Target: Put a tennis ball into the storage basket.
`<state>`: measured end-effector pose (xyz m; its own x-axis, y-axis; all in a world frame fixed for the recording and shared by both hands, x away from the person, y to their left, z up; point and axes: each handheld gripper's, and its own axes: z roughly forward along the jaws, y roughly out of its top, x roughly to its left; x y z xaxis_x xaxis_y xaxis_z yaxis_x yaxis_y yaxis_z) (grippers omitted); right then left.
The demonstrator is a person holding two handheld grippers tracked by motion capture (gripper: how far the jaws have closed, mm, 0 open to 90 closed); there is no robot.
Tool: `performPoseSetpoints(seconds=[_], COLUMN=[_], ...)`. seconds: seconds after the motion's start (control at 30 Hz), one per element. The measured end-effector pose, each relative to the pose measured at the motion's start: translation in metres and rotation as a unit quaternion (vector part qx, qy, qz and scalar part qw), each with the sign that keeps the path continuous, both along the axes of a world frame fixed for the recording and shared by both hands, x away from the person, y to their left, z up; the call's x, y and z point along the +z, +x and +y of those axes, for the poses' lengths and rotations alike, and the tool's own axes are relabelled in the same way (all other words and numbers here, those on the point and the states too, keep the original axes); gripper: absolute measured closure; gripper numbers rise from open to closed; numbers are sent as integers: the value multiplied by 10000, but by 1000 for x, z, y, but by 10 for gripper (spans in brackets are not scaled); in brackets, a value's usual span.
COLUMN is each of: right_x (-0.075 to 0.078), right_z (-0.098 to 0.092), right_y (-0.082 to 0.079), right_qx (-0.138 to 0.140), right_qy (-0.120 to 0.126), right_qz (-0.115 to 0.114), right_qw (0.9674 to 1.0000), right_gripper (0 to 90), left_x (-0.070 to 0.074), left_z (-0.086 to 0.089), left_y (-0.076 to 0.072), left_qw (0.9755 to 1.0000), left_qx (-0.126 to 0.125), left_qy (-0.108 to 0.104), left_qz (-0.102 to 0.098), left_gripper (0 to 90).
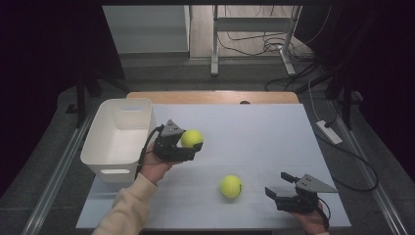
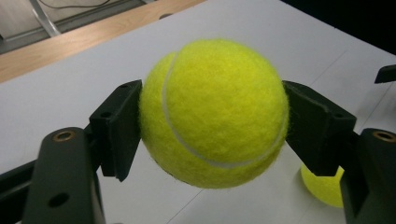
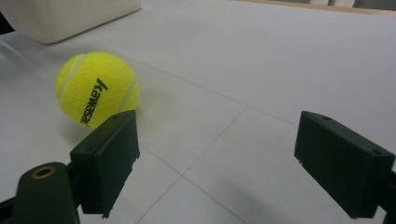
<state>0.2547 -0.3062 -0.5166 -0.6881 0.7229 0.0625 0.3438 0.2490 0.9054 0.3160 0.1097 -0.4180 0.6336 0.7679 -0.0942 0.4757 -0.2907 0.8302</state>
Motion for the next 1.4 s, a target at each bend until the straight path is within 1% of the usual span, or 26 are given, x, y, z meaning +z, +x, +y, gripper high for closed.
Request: performPoseSetpoints(seconds=[0.2, 0.33, 0.47, 0.6, 0.67, 0.73, 0.9, 0.93, 1.17, 1.27, 1.4], right_x=[0, 0, -1, 0, -1, -1, -1, -1, -1, -1, -1], right_z=[0, 0, 0, 0, 0, 0, 0, 0, 0, 0, -1], right_y=[0, 0, 0, 0, 0, 0, 0, 0, 0, 0, 0], right_qx=[-3, -9, -11, -13, -12, -15, -15, -15, -17, -17, -33], right_qy=[-1, 4, -1, 1, -1, 0, 1, 1, -4, -4, 9], right_qz=[7, -1, 2, 1, 5, 6, 12, 12, 9, 10, 3], right_qw=[10000, 10000, 10000, 10000, 10000, 10000, 10000, 10000, 10000, 10000, 10000], right_gripper=[137, 137, 137, 137, 137, 137, 137, 137, 138, 138, 138], left_x=[6, 7, 11, 19, 22, 26, 34, 34, 46, 49, 51], left_z=[2, 3, 5, 6, 8, 9, 9, 9, 11, 12, 14], left_y=[-1, 1, 2, 1, 2, 2, 2, 2, 3, 5, 6], left_qw=[9999, 10000, 9999, 9997, 9995, 9993, 9991, 9991, 9987, 9988, 9987], left_qx=[-8, 16, 4, -4, -23, -26, -23, -23, 3, -5, -14], left_qy=[1, -36, -70, -177, -272, -322, -325, -325, -345, -316, -343], left_qz=[-105, -91, -122, -182, -179, -193, -289, -289, -380, -380, -370], left_gripper=[266, 266, 266, 266, 266, 266, 266, 266, 266, 266, 266])
